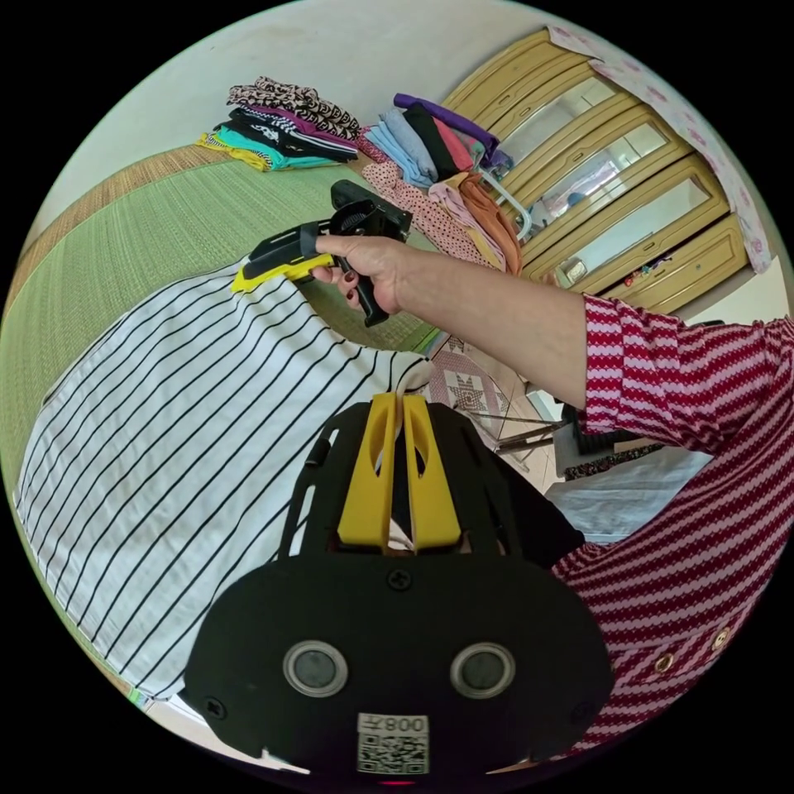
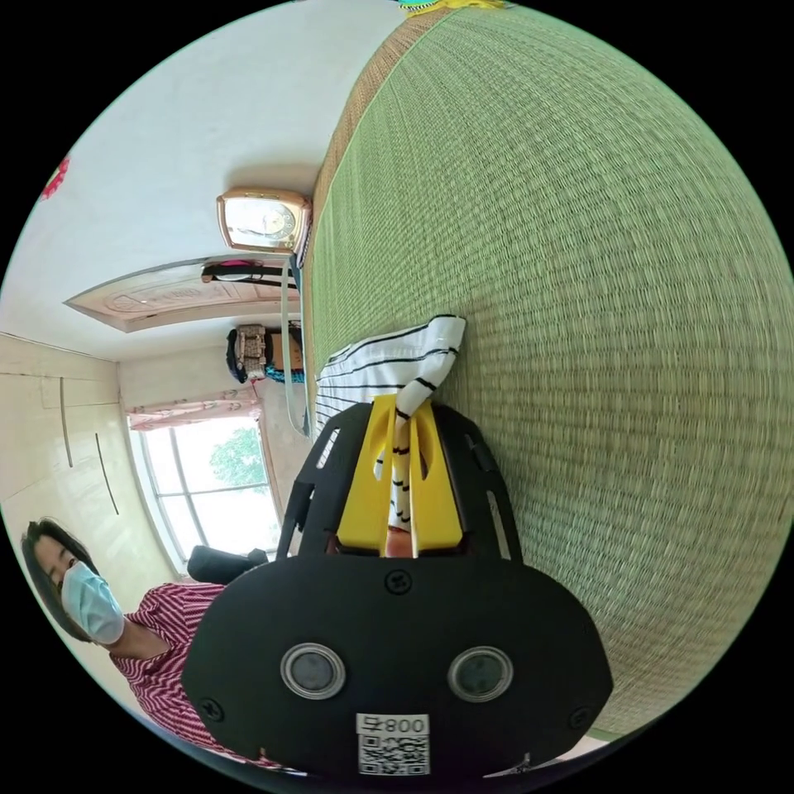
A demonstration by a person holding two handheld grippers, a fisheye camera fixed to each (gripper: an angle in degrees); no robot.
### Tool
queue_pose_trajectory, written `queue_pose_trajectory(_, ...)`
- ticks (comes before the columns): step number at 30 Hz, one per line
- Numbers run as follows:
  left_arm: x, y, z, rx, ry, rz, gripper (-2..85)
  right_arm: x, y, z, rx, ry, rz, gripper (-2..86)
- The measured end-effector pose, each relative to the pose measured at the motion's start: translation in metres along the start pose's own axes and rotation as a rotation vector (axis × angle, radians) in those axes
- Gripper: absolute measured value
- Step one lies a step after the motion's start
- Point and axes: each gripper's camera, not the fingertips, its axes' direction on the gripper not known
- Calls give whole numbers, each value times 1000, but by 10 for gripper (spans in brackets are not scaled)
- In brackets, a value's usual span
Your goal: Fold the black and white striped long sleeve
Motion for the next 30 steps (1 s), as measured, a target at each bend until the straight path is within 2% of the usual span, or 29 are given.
queue_pose_trajectory(16,-23,10,-8,67,65,28,11,54,1,-25,43,43,30,9)
queue_pose_trajectory(30,-83,91,-85,270,134,-69,11,22,16,14,114,48,-93,5)
